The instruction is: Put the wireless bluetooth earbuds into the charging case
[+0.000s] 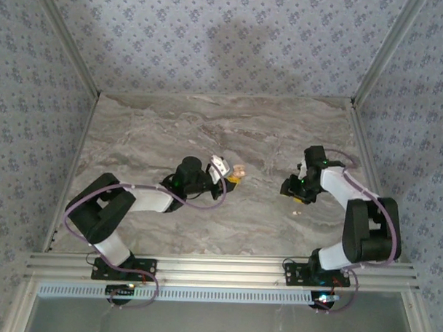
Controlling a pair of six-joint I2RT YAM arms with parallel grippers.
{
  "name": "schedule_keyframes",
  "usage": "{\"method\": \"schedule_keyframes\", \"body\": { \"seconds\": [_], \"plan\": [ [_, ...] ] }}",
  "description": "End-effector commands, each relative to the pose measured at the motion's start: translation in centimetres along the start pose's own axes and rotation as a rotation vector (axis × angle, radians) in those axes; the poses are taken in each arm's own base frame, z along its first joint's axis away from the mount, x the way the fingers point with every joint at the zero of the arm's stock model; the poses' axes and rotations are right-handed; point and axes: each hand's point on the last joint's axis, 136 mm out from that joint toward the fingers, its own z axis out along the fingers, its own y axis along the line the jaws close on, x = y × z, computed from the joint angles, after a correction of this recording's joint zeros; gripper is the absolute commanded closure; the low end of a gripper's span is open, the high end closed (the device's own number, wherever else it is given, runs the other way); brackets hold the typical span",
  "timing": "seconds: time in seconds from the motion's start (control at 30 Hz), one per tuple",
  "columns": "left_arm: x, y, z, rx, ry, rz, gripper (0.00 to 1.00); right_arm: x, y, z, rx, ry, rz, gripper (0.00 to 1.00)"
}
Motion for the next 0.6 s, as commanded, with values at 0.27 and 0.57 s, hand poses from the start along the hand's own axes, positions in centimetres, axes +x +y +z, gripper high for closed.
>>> {"method": "schedule_keyframes", "body": {
  "seconds": [0.27, 0.57],
  "plan": [
    [-1.6, 0.2, -1.1, -0.015, -0.047, 0.032, 0.88, 1.8, -2.6, 1.2, 0.113, 0.118, 0.023, 0.46],
    [-1.6, 0.1, -1.4, -0.013, -0.048, 0.029, 0.88, 4.3, -4.0, 0.0, 0.184, 0.164, 0.040, 0.46]
  ]
}}
